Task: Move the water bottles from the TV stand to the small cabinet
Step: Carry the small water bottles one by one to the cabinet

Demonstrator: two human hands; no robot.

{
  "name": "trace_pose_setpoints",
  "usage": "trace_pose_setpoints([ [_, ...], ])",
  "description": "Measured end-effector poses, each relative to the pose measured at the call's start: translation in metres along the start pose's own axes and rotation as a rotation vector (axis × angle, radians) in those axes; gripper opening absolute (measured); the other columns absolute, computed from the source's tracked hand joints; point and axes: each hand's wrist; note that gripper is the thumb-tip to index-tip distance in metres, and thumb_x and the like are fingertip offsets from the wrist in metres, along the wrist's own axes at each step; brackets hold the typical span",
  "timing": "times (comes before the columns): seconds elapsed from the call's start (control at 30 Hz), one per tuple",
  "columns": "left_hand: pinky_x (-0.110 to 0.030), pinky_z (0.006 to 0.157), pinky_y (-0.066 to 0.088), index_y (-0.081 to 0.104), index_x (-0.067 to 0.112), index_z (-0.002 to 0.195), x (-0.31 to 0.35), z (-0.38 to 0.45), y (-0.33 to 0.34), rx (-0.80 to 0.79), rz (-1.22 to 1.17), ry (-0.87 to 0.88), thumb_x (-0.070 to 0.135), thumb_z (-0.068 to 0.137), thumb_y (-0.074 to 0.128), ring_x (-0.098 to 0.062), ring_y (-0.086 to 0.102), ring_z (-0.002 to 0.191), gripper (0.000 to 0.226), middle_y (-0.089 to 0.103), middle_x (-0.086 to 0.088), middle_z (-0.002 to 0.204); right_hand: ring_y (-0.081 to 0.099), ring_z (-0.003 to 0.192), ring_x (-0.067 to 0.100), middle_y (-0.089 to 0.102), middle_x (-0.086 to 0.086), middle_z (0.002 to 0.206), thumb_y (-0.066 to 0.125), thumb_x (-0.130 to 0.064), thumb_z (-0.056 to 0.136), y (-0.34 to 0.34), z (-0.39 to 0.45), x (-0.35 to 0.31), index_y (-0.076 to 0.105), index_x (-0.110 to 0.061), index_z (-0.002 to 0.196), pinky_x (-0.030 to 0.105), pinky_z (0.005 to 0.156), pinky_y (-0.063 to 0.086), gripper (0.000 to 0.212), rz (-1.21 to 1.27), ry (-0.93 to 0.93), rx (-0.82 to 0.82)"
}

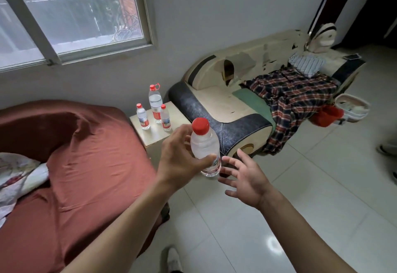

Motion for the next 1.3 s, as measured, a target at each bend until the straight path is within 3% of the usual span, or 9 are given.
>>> trace_pose_setpoints([
  [0.07,-0.017,0.076,0.055,0.065,0.014,0.112,-0.019,0.024,-0.001,0.015,-0.010,-0.007,0.025,0.057,0.095,-0.008,0.068,0.087,0.063,0.071,0.004,0.099,0.056,0.110,0.028,0.062,0.005,0.117,0.039,-0.070,0.087,0.010,0.025,-0.017,0.058,-0.026,0.129,0.054,0.105,0.029,0.063,-0.007,0.001,0.006],
  [0.17,-0.017,0.077,0.055,0.065,0.017,0.112,-0.047,0.064,-0.012,0.021,-0.047,-0.005,0.024,0.059,0.094,-0.008,0.067,0.089,0.061,0.070,0.006,0.102,0.054,0.098,0.027,0.063,0.005,0.113,0.037,-0.075,0.085,0.033,0.062,-0.045,0.060,-0.025,0.126,0.042,0.082,0.037,0.069,-0.032,-0.007,0.024],
  [0.37,-0.037,0.079,0.058,0.062,0.023,0.111,-0.098,0.150,-0.052,0.015,-0.114,-0.040,0.031,0.061,0.090,-0.013,0.067,0.092,0.057,0.070,0.009,0.101,0.050,0.096,0.026,0.063,0.007,0.109,0.035,-0.078,0.083,0.090,0.128,-0.112,0.058,-0.022,0.129,0.037,0.072,0.033,0.075,-0.115,0.002,0.001],
  [0.53,-0.034,0.076,0.058,0.063,0.021,0.111,-0.138,0.195,-0.075,0.061,-0.079,-0.050,0.027,0.062,0.092,-0.012,0.068,0.088,0.057,0.071,0.008,0.099,0.051,0.101,0.027,0.062,0.005,0.114,0.033,-0.076,0.084,0.125,0.183,-0.142,0.059,-0.024,0.127,0.046,0.092,0.033,0.072,-0.150,0.029,-0.029],
  [0.63,-0.033,0.076,0.058,0.064,0.019,0.109,-0.162,0.214,-0.080,0.097,-0.065,-0.089,0.025,0.061,0.092,-0.011,0.068,0.088,0.056,0.071,0.008,0.098,0.052,0.098,0.025,0.061,0.005,0.112,0.033,-0.076,0.084,0.139,0.217,-0.153,0.060,-0.023,0.125,0.046,0.088,0.032,0.072,-0.157,0.059,-0.050],
  [0.9,-0.029,0.075,0.058,0.064,0.016,0.111,-0.208,0.288,-0.057,0.078,0.016,-0.154,0.026,0.060,0.091,-0.011,0.067,0.088,0.058,0.070,0.005,0.098,0.055,0.105,0.026,0.061,0.005,0.121,0.036,-0.075,0.084,0.137,0.315,-0.199,0.058,-0.026,0.129,0.052,0.103,0.027,0.070,-0.117,0.129,-0.132],
  [1.03,-0.035,0.077,0.058,0.064,0.021,0.117,-0.227,0.345,-0.032,0.066,0.072,-0.174,0.033,0.059,0.090,-0.013,0.067,0.092,0.065,0.070,0.007,0.105,0.054,0.112,0.027,0.059,0.006,0.123,0.036,-0.073,0.085,0.129,0.371,-0.241,0.052,-0.027,0.135,0.057,0.116,0.016,0.070,-0.126,0.142,-0.178],
  [1.2,-0.038,0.077,0.060,0.064,0.024,0.110,-0.242,0.416,-0.008,0.124,0.091,-0.235,0.029,0.061,0.088,-0.013,0.071,0.090,0.055,0.073,0.007,0.100,0.053,0.111,0.029,0.059,0.005,0.123,0.036,-0.071,0.089,0.115,0.427,-0.303,0.040,-0.033,0.146,0.058,0.116,0.016,0.069,-0.134,0.129,-0.181],
  [1.3,-0.041,0.079,0.060,0.064,0.022,0.109,-0.250,0.447,-0.003,0.149,0.106,-0.227,0.028,0.062,0.088,-0.016,0.071,0.090,0.053,0.073,0.006,0.099,0.049,0.122,0.032,0.053,0.008,0.138,0.035,-0.071,0.089,0.117,0.455,-0.334,0.037,-0.032,0.148,0.060,0.117,0.014,0.070,-0.181,0.112,-0.211],
])
Point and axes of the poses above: each hand's wrist, its own z-axis towards the middle knuckle, its own y-axis out of the palm, x = y × z
